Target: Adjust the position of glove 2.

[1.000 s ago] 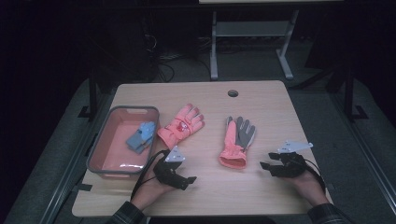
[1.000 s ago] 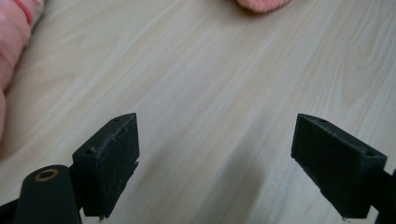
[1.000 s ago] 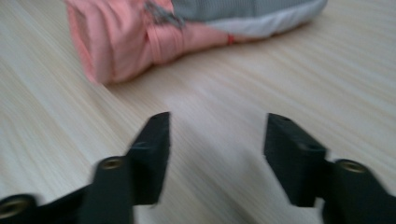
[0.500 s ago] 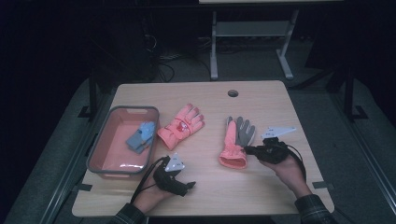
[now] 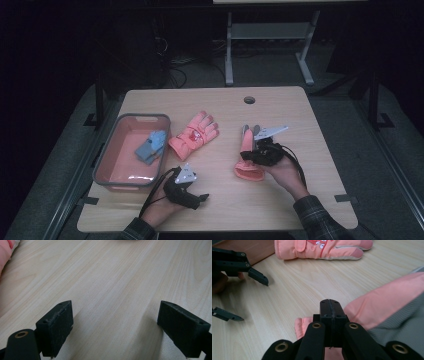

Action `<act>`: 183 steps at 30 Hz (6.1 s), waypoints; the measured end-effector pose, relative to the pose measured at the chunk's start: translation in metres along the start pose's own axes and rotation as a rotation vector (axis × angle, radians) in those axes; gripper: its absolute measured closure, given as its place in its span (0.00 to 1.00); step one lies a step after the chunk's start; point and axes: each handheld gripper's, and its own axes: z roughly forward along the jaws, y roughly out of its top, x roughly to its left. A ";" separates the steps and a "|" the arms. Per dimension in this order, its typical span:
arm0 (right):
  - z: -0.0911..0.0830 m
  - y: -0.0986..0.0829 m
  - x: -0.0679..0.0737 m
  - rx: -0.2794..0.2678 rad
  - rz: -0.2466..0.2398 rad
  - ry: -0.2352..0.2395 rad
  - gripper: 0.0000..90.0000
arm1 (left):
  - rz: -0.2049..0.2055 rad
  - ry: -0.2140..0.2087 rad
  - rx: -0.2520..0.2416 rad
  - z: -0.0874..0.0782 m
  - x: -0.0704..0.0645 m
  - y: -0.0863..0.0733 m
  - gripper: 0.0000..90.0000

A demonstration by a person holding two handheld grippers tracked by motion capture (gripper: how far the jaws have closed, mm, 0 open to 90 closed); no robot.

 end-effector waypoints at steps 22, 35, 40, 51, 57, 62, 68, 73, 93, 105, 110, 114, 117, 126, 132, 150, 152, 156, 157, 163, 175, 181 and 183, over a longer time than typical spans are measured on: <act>-0.032 -0.043 0.005 0.060 -0.010 0.015 1.00 | 0.000 0.000 -0.001 0.000 0.000 0.000 0.14; -0.061 -0.070 -0.001 0.070 0.015 -0.008 1.00 | -0.004 0.000 -0.007 0.000 0.000 -0.001 0.14; -0.065 -0.070 -0.002 0.061 0.002 -0.009 1.00 | -0.005 0.000 -0.007 0.000 0.000 -0.001 0.14; -0.085 -0.064 -0.010 -0.043 -0.016 -0.092 0.94 | -0.011 -0.003 -0.009 0.001 0.000 -0.001 0.14; -0.086 -0.069 -0.040 -0.017 0.009 -0.219 1.00 | -0.005 -0.001 -0.005 0.000 0.000 0.000 0.14; -0.077 -0.076 -0.057 0.032 0.015 -0.224 1.00 | 0.000 -0.001 -0.002 0.000 0.000 0.000 0.14; -0.073 -0.078 -0.046 0.054 -0.020 -0.154 1.00 | -0.001 0.000 -0.004 0.000 0.000 0.000 0.14; -0.066 -0.079 -0.026 0.080 -0.059 -0.076 1.00 | -0.001 0.000 -0.006 0.000 0.000 0.000 0.14; -0.027 -0.057 0.028 0.093 -0.170 0.126 1.00 | 0.001 -0.001 0.000 0.000 0.000 0.000 0.14; -0.021 -0.030 0.023 0.021 -0.170 0.095 1.00 | 0.006 0.001 -0.001 0.000 0.001 0.000 0.14; -0.019 -0.020 -0.004 -0.026 -0.109 0.022 1.00 | 0.001 -0.001 -0.001 0.000 0.000 0.000 0.14; -0.005 -0.021 -0.010 0.012 -0.107 0.012 1.00 | 0.001 -0.001 -0.001 0.000 0.000 0.000 0.14; 0.002 -0.026 -0.008 0.047 -0.117 0.015 1.00 | 0.000 0.000 0.000 0.000 0.000 0.000 0.14; 0.002 -0.037 0.009 0.081 -0.125 0.017 1.00 | -0.005 -0.001 -0.005 0.000 0.000 0.000 0.14; -0.007 -0.046 0.021 0.091 -0.115 0.018 1.00 | -0.004 -0.001 -0.005 0.000 0.000 0.000 0.14; -0.061 -0.077 -0.008 -0.079 -0.040 -0.124 0.38 | 0.005 -0.010 -0.011 0.000 0.001 -0.001 0.14; -0.066 -0.087 -0.016 -0.078 -0.021 -0.165 0.33 | 0.000 -0.007 -0.011 0.000 0.001 0.000 0.14; -0.073 -0.104 -0.026 -0.060 -0.024 -0.235 0.23 | -0.019 0.005 0.015 0.000 0.000 0.003 0.15; -0.073 -0.108 -0.029 -0.061 -0.018 -0.245 0.22 | -0.022 0.003 0.018 -0.001 0.000 0.004 0.15; -0.072 -0.118 -0.043 -0.059 0.020 -0.261 0.17 | -0.066 0.000 -0.009 -0.009 0.001 0.012 0.15; -0.067 -0.121 -0.046 -0.004 0.023 -0.272 0.14 | -0.080 0.010 -0.039 -0.020 0.005 0.050 0.20; -0.067 -0.121 -0.046 -0.004 0.027 -0.275 0.14 | -0.085 0.047 -0.038 -0.015 0.016 0.072 0.26; -0.067 -0.121 -0.046 -0.002 0.025 -0.276 0.14 | -0.083 0.051 -0.030 -0.009 0.021 0.078 0.29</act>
